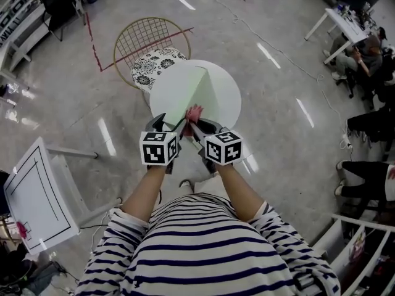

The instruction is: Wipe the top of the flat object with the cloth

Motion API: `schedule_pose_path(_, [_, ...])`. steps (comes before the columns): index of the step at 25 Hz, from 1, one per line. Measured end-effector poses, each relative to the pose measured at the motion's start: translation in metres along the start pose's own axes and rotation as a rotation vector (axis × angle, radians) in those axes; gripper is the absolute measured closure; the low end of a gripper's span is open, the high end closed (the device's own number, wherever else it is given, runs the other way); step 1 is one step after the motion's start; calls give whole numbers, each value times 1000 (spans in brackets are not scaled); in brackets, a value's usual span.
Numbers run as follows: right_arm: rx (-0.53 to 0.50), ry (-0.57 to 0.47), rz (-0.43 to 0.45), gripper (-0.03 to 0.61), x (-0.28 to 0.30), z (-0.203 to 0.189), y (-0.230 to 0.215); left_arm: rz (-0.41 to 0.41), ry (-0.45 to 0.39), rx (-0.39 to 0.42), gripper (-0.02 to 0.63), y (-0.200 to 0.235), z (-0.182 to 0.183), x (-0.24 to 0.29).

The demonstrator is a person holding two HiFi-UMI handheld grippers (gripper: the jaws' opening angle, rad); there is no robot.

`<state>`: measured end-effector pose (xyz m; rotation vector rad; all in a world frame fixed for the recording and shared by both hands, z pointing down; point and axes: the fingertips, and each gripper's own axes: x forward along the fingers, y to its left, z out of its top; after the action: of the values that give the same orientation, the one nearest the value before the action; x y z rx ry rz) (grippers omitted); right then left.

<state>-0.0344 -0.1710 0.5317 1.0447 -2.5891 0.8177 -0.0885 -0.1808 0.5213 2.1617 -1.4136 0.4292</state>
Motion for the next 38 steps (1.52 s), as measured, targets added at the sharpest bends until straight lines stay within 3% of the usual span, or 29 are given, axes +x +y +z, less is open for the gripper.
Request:
schedule_pose_path(3, [-27,29,8,529,8,-3,8,31,-19,-88,321,11,-7,-6])
schedule_pose_path(16, [-51,134,-14,529,20,-40,15,105,-49,-223,319,33,-24,-28])
schedule_pose_path(38, [34,379,-150,529,19,-139,-71,130,-41,-227,319,30,-24,-30])
